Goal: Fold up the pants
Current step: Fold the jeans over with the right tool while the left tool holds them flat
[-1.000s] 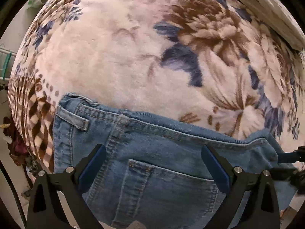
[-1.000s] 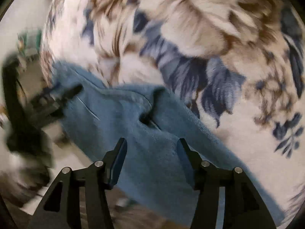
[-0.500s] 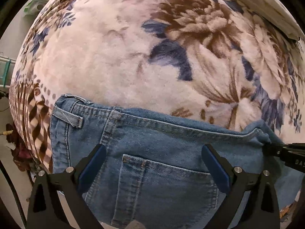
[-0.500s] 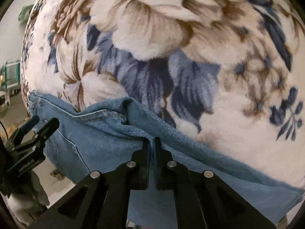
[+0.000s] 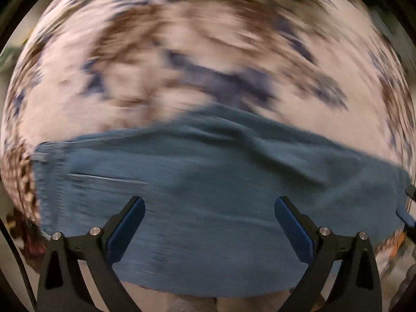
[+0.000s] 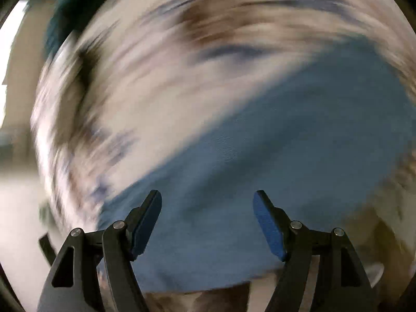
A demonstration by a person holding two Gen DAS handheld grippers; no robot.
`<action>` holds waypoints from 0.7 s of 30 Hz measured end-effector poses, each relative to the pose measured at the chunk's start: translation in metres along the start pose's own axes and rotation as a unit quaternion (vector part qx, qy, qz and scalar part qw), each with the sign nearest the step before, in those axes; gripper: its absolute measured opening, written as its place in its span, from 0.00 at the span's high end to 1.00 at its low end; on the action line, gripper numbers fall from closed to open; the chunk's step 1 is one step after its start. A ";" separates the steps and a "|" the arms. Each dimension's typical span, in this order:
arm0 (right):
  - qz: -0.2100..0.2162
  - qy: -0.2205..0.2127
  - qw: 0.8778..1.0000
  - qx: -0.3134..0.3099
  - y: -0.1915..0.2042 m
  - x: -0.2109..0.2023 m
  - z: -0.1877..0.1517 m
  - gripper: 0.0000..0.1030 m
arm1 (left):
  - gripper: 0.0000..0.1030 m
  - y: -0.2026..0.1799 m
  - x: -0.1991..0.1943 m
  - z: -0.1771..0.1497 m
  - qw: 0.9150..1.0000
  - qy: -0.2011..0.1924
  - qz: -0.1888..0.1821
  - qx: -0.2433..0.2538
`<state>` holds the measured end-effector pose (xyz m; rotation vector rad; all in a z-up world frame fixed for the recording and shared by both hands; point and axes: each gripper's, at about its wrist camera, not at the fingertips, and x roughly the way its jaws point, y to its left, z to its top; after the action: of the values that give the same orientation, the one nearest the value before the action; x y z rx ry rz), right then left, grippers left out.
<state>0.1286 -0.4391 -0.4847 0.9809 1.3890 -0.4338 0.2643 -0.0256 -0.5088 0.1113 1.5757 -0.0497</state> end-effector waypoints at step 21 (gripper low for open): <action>0.187 -0.125 0.966 0.127 -0.234 -0.002 0.066 0.46 | 0.00 -0.249 0.092 -0.038 0.996 0.070 -0.015 0.060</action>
<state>-0.0100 -0.6220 -0.5641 1.3195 0.9077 -0.4382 0.2003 -0.2658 -0.6102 0.1899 1.7143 -0.1630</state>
